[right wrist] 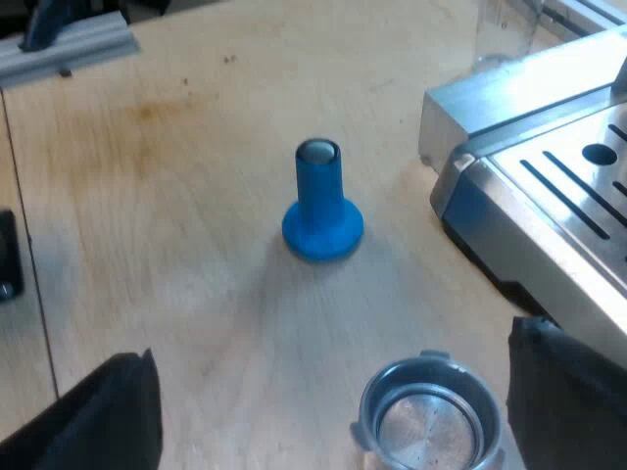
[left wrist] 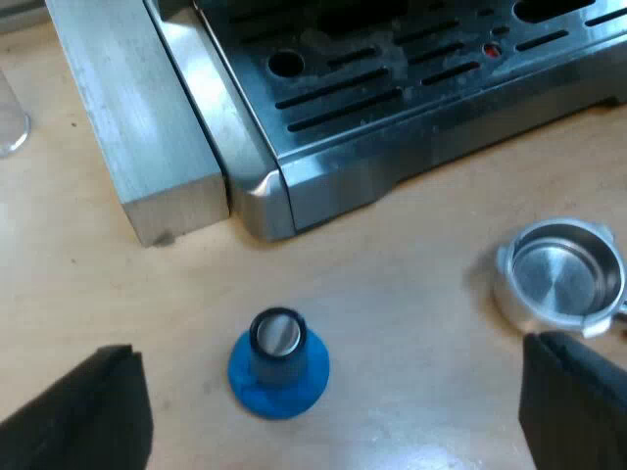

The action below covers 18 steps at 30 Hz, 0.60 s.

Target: Grind coffee beans and then tamp

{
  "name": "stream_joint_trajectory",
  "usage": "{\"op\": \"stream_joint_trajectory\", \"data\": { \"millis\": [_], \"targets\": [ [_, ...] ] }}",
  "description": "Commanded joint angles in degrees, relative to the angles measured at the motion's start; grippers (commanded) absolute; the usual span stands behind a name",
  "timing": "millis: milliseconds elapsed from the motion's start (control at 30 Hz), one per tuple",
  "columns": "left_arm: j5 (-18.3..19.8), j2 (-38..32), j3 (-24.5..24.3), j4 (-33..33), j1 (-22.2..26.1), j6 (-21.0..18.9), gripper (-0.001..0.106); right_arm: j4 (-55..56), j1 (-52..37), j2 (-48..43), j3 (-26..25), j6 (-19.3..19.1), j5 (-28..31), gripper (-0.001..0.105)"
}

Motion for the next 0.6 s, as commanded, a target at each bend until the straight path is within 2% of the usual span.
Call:
{"op": "stream_joint_trajectory", "data": {
  "millis": [33,167,267,500,600],
  "targets": [
    [-0.21,2.59,-0.05,-0.48,0.03,1.54,0.078,-2.36,0.02,-0.13,1.66,-1.90,-0.61,0.072],
    [-0.48,4.90,-0.05,-1.73,0.03,2.42,0.078,-6.12,0.02,-0.25,4.75,-1.89,-0.57,0.072],
    [-2.51,5.14,-0.05,-2.59,0.03,2.57,0.078,-8.08,0.02,-0.25,6.20,-1.89,-0.57,0.072],
    [-2.37,5.12,-0.05,-2.74,0.03,5.69,0.078,-13.24,0.02,0.27,9.96,-1.78,-0.57,0.072],
    [-2.38,5.62,-0.05,-2.74,0.03,5.68,0.078,-15.37,0.02,2.55,10.01,-1.78,-0.57,0.072]
  ]
}}
